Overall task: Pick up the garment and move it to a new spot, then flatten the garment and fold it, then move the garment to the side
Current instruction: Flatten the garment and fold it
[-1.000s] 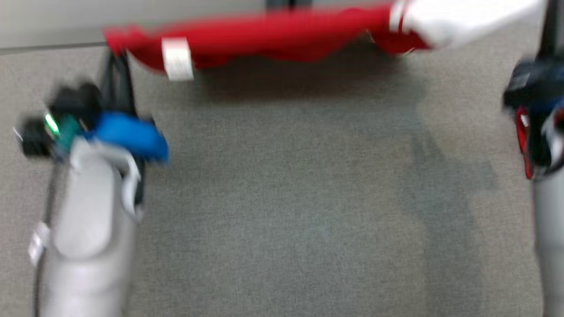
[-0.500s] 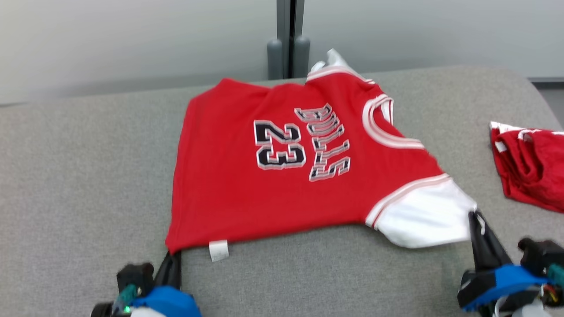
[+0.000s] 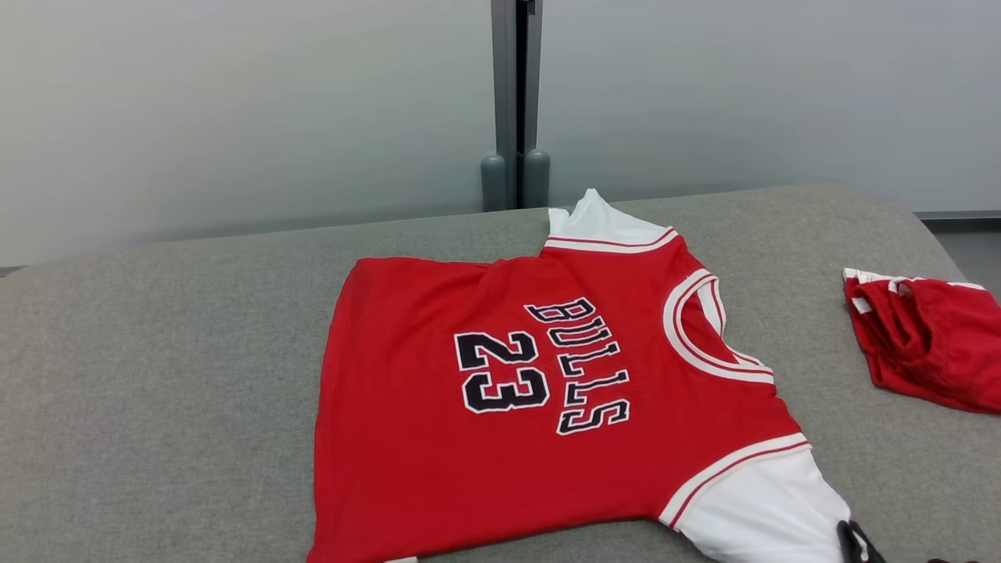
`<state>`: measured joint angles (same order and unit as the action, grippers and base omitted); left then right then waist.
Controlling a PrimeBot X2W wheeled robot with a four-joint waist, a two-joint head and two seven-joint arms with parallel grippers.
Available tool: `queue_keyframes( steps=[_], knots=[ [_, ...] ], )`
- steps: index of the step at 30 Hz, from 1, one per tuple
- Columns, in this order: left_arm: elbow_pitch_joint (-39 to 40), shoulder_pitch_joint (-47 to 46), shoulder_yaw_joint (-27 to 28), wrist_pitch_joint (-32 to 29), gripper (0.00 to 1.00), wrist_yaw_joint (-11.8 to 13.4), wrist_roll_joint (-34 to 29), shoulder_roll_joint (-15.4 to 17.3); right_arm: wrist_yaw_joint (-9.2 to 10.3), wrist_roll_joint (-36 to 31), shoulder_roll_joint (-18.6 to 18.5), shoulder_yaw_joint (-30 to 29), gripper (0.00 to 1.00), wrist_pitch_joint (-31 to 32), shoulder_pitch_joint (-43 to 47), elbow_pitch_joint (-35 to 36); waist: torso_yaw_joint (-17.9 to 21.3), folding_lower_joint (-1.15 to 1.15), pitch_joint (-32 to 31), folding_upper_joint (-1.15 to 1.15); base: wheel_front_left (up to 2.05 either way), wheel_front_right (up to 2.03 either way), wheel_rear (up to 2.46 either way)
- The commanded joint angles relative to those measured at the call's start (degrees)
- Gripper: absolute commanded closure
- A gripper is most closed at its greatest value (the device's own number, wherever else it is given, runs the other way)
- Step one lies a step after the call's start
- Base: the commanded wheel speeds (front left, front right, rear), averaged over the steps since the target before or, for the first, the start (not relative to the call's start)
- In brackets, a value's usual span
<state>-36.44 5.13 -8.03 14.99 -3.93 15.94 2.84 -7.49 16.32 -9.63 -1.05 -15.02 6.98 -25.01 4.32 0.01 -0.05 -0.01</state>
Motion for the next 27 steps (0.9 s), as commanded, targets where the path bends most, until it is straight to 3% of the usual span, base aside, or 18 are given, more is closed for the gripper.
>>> queue_keyframes(
  steps=[1, 5, 10, 21, 27],
  knots=[
    [1.2, 0.5, 0.3, 0.3, 1.00, 0.5, -0.4, 0.1, 0.00, 0.3, -0.3, -1.0, 1.00, -0.2, 0.7, 0.8, -0.4, -0.01, 0.1, 0.01, 0.00, 0.00, 0.00],
    [7.6, -0.6, 1.2, 0.3, 1.00, 1.6, -3.0, 0.1, -0.01, 0.6, 0.2, -2.8, 1.00, -0.2, -1.4, 3.4, -1.0, -0.01, 0.6, 0.01, 0.00, 0.00, 0.00],
    [10.8, -5.1, 0.5, 0.3, 1.00, 1.2, -5.6, 0.1, -0.01, -0.1, -0.1, -1.7, 1.00, -0.2, -8.3, 4.1, -1.3, -0.01, 1.8, 0.01, 0.00, 0.00, 0.00],
    [1.2, -21.7, -1.1, 0.3, 1.00, 2.0, -5.9, 0.1, -0.01, -2.9, -1.0, -0.7, 1.00, -0.2, -29.9, -6.6, -2.2, -0.01, 9.3, 0.01, 0.00, 0.00, 0.00],
    [-4.2, -28.2, -1.2, 0.3, 1.00, 2.9, -5.6, 0.0, -0.01, -6.1, -1.8, -2.0, 1.00, -0.2, -37.4, -12.1, -2.7, -0.01, 12.8, 0.01, 0.00, 0.00, 0.00]
  ],
)
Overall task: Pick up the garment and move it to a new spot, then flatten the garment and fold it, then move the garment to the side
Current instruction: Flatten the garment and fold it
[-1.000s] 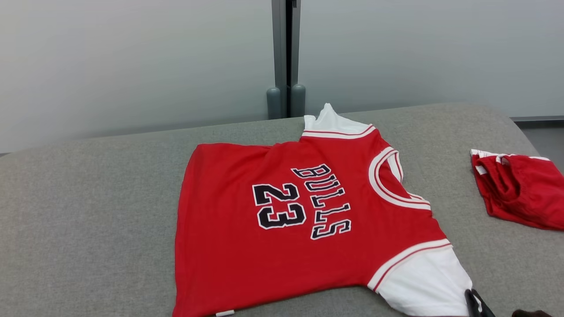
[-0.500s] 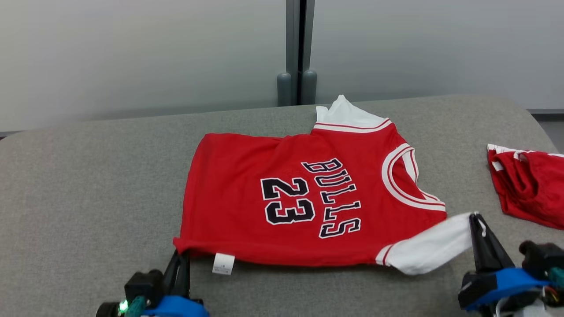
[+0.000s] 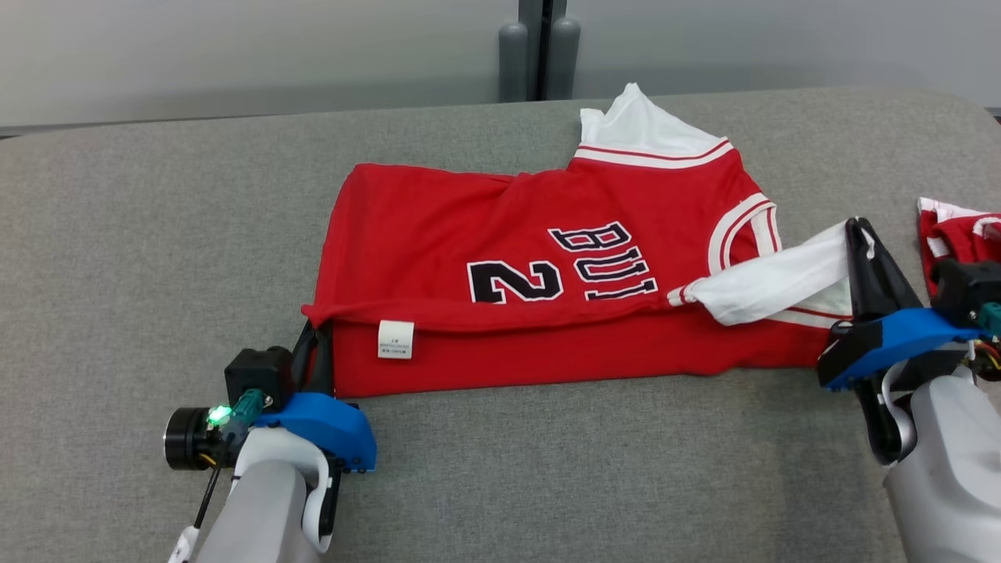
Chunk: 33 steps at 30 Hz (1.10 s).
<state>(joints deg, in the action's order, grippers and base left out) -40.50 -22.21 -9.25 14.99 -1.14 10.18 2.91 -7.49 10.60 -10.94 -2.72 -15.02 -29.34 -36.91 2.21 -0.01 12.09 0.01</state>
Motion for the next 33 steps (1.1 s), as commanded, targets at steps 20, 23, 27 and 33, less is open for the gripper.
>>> queue_keyframes(
  steps=[20, 23, 27, 33],
  knots=[
    [-0.1, 4.4, -3.8, 0.3, 0.00, 0.9, 11.3, 0.0, -0.01, -5.3, 1.9, -8.2, 0.00, -0.2, 5.4, -0.1, -0.8, 0.01, 2.4, -0.01, 0.00, 0.00, 0.00],
    [-1.2, 3.7, -4.1, 0.1, 0.00, 1.7, 11.4, 0.0, -0.01, -5.8, 2.2, -7.8, 0.00, -0.2, 6.8, -1.6, -0.5, 0.01, 2.7, -0.01, 0.00, 0.00, 0.00],
    [-3.0, 3.0, -4.7, 0.0, 0.51, 1.7, 11.2, 0.0, -0.01, -5.8, 2.6, -7.1, 0.00, -0.2, 6.2, -4.7, -0.1, 0.01, 3.0, -0.01, 0.00, 0.00, 0.00],
    [-4.0, 2.7, -5.3, 0.0, 1.00, 1.1, 12.1, -0.1, -0.01, -4.8, 3.3, -6.1, 0.00, -0.2, 4.8, -8.5, -0.3, 0.01, 3.4, -0.01, 0.00, 0.00, 0.00]
  ],
)
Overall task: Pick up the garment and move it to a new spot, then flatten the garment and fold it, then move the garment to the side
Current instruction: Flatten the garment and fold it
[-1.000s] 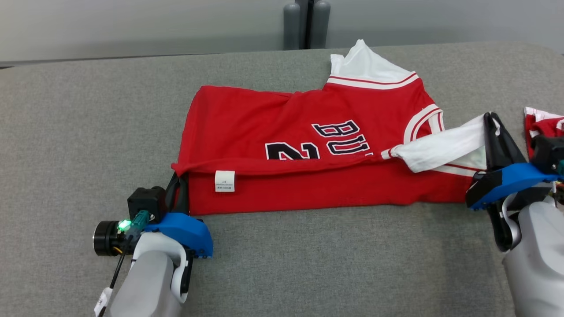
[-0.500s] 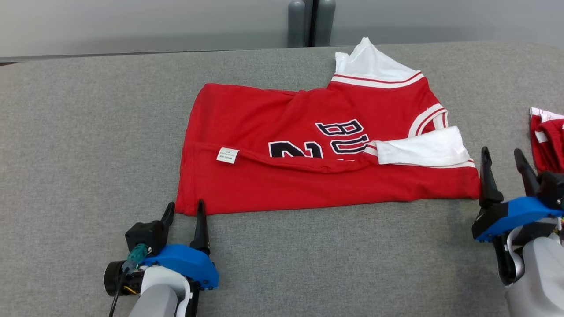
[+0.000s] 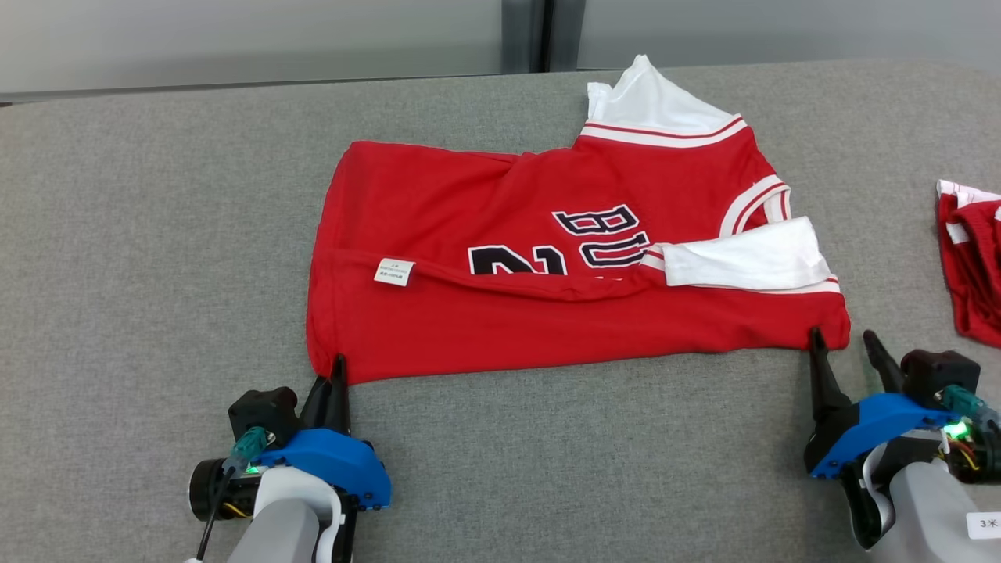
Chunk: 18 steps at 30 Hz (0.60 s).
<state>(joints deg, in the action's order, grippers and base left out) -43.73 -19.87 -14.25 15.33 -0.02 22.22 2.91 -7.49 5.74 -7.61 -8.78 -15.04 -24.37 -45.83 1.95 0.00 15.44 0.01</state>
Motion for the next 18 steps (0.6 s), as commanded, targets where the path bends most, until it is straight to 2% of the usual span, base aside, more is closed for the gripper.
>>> queue_keyframes(
  steps=[1, 2, 5, 12, 18],
  knots=[
    [-1.0, 0.4, -0.6, -0.3, 1.00, -0.1, 0.2, 0.0, -0.01, 0.2, -0.1, 0.1, 0.00, -0.2, -0.5, -0.6, -0.1, 0.00, 0.1, -0.01, 0.00, 0.00, 0.00],
    [-1.1, 0.3, -0.8, -0.4, 1.00, -0.3, 0.5, 0.0, -0.01, 0.4, 0.0, 0.3, 0.00, -0.2, -1.0, -1.6, -0.3, 0.00, 0.2, -0.01, 0.00, 0.00, 0.00],
    [-1.4, 0.1, -1.2, -0.5, 1.00, -0.4, 0.7, 0.0, -0.01, 0.8, -0.1, 1.1, 1.00, -0.1, -2.0, -3.8, -0.6, 0.00, 0.3, -0.01, 0.00, 0.00, 0.00],
    [2.2, 1.2, 0.6, -0.2, 1.00, 0.3, -1.1, 0.1, -0.01, 2.8, -0.9, 1.2, 1.00, -0.1, -1.6, -1.4, -0.7, 0.00, -1.0, -0.01, 0.00, 0.00, 0.00],
    [6.6, 4.5, 3.5, -0.2, 1.00, 0.5, -2.4, 0.1, 0.01, 5.3, -1.7, 0.8, 1.00, -0.2, 1.4, 2.5, -0.7, 0.00, -5.3, -0.01, 0.00, 0.00, 0.00]
  ],
)
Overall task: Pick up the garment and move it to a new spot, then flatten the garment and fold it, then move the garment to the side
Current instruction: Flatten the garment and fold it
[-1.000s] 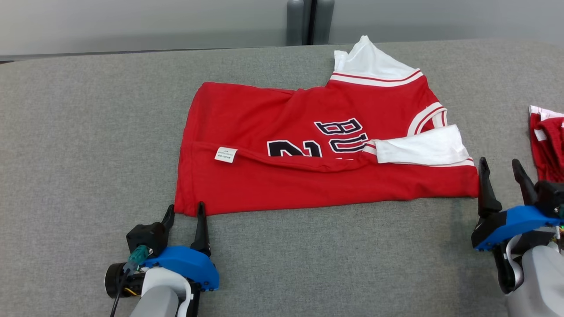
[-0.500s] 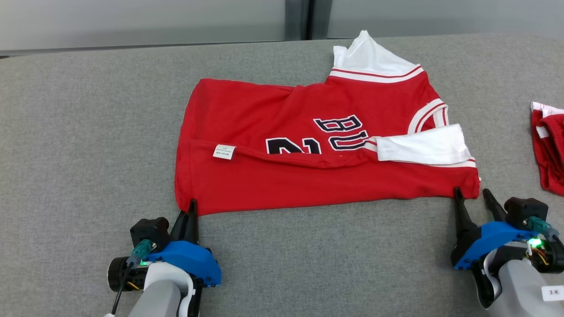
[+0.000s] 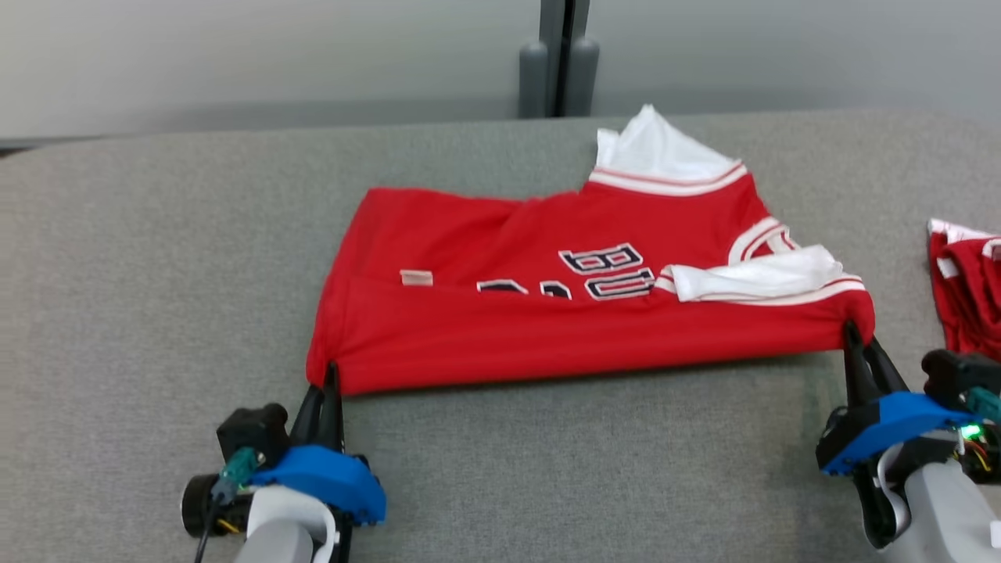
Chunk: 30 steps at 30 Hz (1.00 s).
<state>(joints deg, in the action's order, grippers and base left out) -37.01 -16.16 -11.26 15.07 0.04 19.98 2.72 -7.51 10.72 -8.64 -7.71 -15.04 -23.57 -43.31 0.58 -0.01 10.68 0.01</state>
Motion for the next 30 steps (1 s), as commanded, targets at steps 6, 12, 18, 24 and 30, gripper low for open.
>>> queue_keyframes(
  steps=[6, 12, 18, 24, 30],
  knots=[
    [0.5, 6.7, 0.0, 0.2, 1.00, -0.5, 0.4, 0.3, 0.03, 2.9, -0.6, 0.6, 1.00, -0.2, 7.8, 2.7, 0.1, 0.01, -5.9, -0.01, 0.00, 0.00, 0.00],
    [0.7, 14.1, -1.0, 0.2, 1.00, 0.2, 1.8, 0.3, 0.03, 5.5, 0.7, 2.6, 1.00, -0.2, 15.3, 3.2, -0.2, 0.01, -8.7, -0.01, 0.00, 0.00, 0.00],
    [0.8, 16.2, -2.3, 0.1, 0.06, 0.9, 3.2, 0.3, 0.03, 5.7, 0.6, 2.5, 0.00, -0.2, 17.9, 2.4, -0.9, 0.01, -8.4, -0.01, 0.00, 0.00, 0.00],
    [5.2, 12.1, -0.5, 0.1, 0.00, 2.7, -0.5, 0.2, 0.02, 4.1, 0.2, 0.3, 0.00, -0.2, 14.4, 5.8, -1.2, 0.01, -5.9, -0.01, 0.00, 0.00, 0.00],
    [3.9, 3.8, 1.7, 0.1, 0.00, 1.8, -3.4, 1.5, 0.02, 2.8, 0.2, 1.1, 0.00, -0.2, 9.1, 7.9, -0.4, 0.01, -2.6, -0.01, 0.00, 0.00, 0.00]
  ],
)
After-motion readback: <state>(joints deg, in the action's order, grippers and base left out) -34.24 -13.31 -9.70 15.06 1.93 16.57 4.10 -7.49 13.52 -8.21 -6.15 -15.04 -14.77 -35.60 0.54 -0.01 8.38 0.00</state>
